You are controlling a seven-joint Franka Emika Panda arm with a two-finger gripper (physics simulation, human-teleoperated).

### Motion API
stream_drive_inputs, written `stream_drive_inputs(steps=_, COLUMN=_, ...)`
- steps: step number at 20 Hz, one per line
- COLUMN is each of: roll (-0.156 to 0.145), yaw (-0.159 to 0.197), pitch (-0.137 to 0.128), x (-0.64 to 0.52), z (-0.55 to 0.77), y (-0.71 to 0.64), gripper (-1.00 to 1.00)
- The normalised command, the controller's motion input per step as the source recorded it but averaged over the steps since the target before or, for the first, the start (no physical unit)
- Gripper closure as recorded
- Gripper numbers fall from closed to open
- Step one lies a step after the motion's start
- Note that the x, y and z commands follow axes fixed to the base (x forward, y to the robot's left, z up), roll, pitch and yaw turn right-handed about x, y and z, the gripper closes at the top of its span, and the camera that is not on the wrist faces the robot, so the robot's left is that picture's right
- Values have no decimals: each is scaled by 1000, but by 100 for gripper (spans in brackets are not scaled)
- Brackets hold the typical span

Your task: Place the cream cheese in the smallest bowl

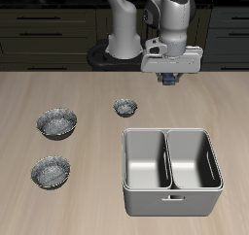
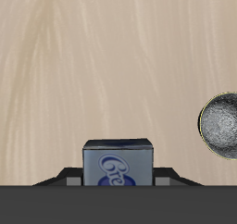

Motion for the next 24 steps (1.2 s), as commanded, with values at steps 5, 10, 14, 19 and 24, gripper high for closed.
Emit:
stream_drive_inputs(steps=5, roll=-16, yaw=12, pitch=-27, x=-24, z=190, y=-352, gripper=100)
stream_drive_inputs(steps=10, roll=57, yaw=-15, pitch=30, x=58, z=122, y=-369, gripper=100)
stream_drive_inputs(steps=14, roll=26, yaw=25, pitch=-9, x=98, z=190, y=-442, gripper=100)
stream_drive_inputs(steps=19, roll=-7, yaw=24, pitch=29, x=213, z=78, y=-524, gripper=100)
stream_drive_inputs(steps=24, roll=-4, yaw=15, pitch=2, x=129, z=39, y=-382, gripper=100)
